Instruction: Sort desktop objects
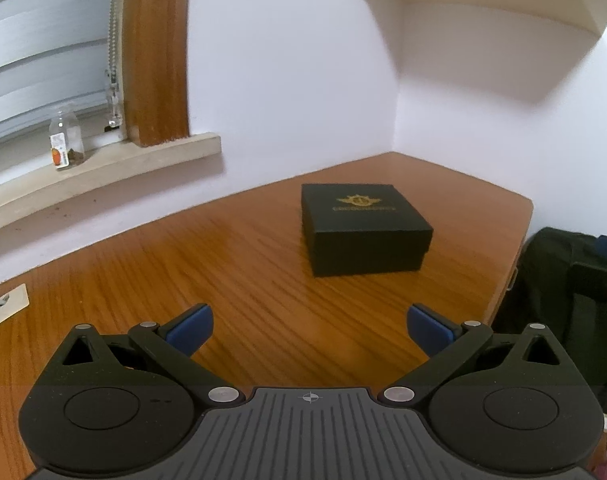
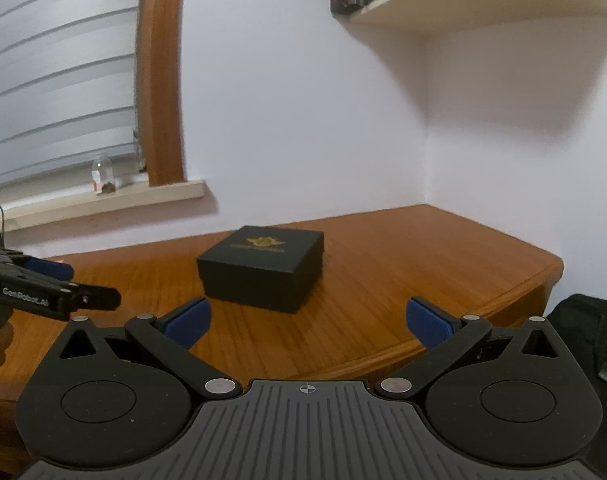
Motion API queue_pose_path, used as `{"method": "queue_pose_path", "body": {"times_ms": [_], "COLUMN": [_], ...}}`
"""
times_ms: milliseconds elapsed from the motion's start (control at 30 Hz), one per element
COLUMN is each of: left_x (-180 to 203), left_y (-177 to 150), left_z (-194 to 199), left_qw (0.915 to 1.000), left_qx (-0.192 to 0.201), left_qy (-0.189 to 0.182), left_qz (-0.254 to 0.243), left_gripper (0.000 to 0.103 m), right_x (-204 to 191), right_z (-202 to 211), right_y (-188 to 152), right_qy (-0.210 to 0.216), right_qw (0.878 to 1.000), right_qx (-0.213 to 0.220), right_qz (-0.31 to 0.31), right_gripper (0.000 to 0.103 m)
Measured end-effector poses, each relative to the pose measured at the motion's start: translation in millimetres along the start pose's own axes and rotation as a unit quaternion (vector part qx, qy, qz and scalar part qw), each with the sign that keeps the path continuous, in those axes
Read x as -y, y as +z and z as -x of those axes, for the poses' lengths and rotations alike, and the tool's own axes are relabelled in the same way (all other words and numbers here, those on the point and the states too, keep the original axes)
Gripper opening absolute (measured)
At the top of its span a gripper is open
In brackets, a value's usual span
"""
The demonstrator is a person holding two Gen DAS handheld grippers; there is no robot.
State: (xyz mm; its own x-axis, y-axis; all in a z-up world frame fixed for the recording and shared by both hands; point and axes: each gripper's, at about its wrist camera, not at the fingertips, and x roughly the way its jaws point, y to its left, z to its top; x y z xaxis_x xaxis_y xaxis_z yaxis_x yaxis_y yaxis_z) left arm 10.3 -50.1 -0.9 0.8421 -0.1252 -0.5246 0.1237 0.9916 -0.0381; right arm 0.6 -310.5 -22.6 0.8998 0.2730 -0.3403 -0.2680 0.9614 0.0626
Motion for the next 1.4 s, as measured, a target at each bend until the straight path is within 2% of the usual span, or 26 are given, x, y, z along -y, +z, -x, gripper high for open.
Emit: {"method": "queue_pose_path", "body": {"times_ms": [200, 1400], "left_x": [1.9, 1.7], "left_y": [-3.5, -3.9], "left_z": [-2.0, 3.7], "left_qw": [1.0000, 1.0000], "left_qx": [-0.005, -0.006], "left_qy": [-0.006, -0.006], "left_qz": [-0.005, -0.001], "left_gripper": [0.103, 0.103], "right_x": [-6.1, -5.0], "right_z": [0.8, -1.2], "right_y": [-2.6, -0.3], "right_qy": [0.004, 0.018], "right_qw": [1.000, 1.000], "right_qx": [-0.001, -0.004], "right_qz": [0.016, 0.011], "right_gripper": [0.103, 0.103]}}
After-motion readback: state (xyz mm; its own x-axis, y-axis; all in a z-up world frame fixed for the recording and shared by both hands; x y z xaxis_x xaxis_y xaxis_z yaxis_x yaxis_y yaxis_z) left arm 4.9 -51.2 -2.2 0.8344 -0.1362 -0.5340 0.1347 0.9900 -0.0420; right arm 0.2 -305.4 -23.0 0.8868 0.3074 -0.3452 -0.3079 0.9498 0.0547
